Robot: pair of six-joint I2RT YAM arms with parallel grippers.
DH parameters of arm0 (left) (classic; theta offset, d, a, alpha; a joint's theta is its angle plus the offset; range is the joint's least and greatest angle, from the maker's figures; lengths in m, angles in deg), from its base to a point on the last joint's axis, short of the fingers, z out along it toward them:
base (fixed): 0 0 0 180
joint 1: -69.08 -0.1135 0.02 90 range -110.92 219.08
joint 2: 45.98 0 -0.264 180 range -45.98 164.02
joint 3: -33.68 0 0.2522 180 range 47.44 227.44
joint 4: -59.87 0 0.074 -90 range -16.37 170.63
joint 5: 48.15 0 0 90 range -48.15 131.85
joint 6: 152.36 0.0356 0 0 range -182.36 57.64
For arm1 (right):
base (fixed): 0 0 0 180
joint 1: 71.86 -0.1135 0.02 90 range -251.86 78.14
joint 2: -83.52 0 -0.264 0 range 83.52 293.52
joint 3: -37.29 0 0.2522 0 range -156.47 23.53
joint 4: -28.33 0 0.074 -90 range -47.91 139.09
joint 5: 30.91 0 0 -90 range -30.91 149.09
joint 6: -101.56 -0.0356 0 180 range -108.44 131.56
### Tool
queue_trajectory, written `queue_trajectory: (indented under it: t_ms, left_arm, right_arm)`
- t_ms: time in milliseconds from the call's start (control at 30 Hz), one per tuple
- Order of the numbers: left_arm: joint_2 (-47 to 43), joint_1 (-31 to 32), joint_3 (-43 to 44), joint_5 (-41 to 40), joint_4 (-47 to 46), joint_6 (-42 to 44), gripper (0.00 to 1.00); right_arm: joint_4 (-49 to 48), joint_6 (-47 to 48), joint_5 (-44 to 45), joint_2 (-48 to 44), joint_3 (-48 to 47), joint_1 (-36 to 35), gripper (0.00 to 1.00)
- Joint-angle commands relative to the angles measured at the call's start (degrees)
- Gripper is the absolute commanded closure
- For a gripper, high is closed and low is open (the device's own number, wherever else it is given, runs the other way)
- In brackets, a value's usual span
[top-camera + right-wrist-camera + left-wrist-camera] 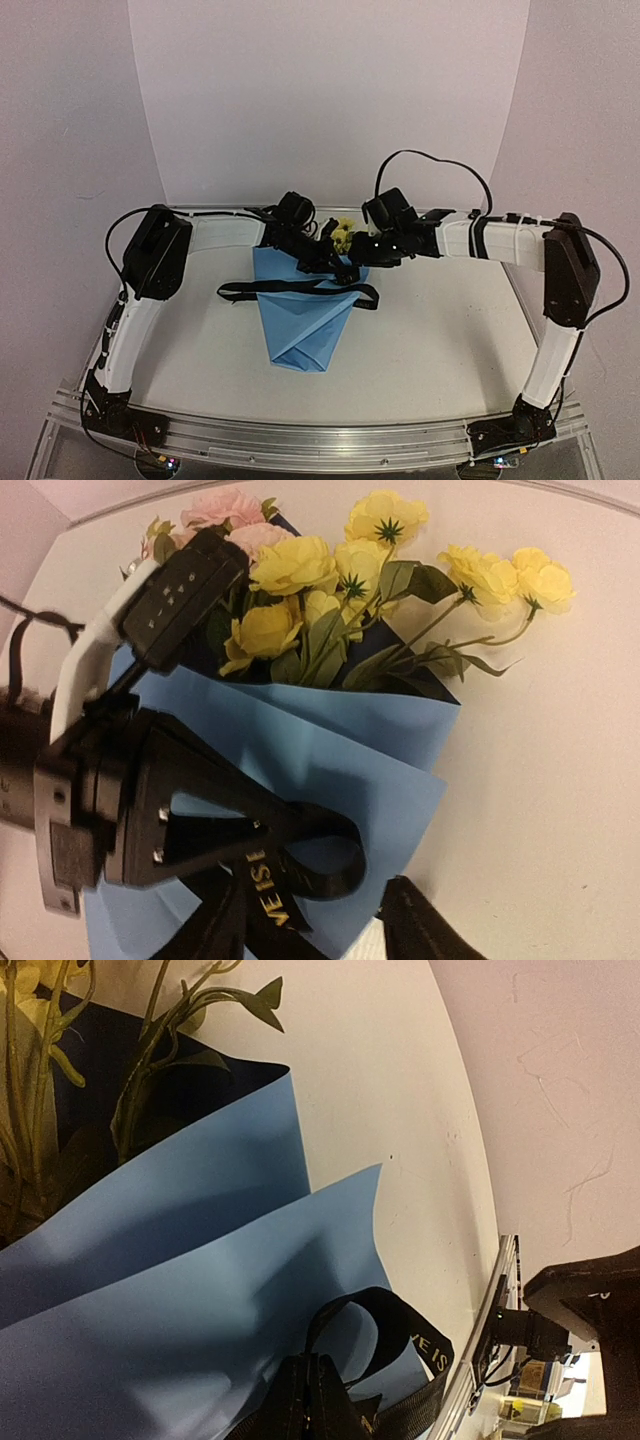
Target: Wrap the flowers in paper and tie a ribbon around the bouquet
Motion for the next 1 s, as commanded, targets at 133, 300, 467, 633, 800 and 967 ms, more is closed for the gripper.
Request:
queue_trajectory:
  t_ms: [133, 300, 467, 633, 800, 967]
  left_arm:
    - [-2.01, -0.58, -0.95, 1.27, -2.55, -0.52, 0.96]
    - [-2.02, -0.57, -0.68, 1.18, -2.32, -0.26, 0.95]
    - [-1.85, -0.57, -0.33, 1.23, -2.06, -0.39, 0.95]
    - [-1.82, -0.64, 0.15, 0.93, -1.27, -0.08, 0.96]
    - [-1.84, -0.74, 0.68, 0.85, -0.34, 0.36, 0.96]
    - [-1.7, -0.83, 0.97, 0.96, -0.03, 0.52, 0.96]
  right_arm:
    - [2.33, -3.04, -3.96, -11.74, 14.23, -0.13, 0.3]
    - [-1.31, -5.42, -3.47, -13.2, 19.14, -2.45, 0.27]
    - [-3.61, -4.71, 1.95, -9.07, 18.75, -3.82, 0.31]
    - [-7.57, -4.33, 9.25, -4.68, 18.4, -4.05, 0.35]
    - [-9.43, -3.09, 16.35, -2.11, 16.65, -4.02, 0.45]
    - [-9.88, -1.89, 21.07, -2.51, 15.6, -4.04, 0.61]
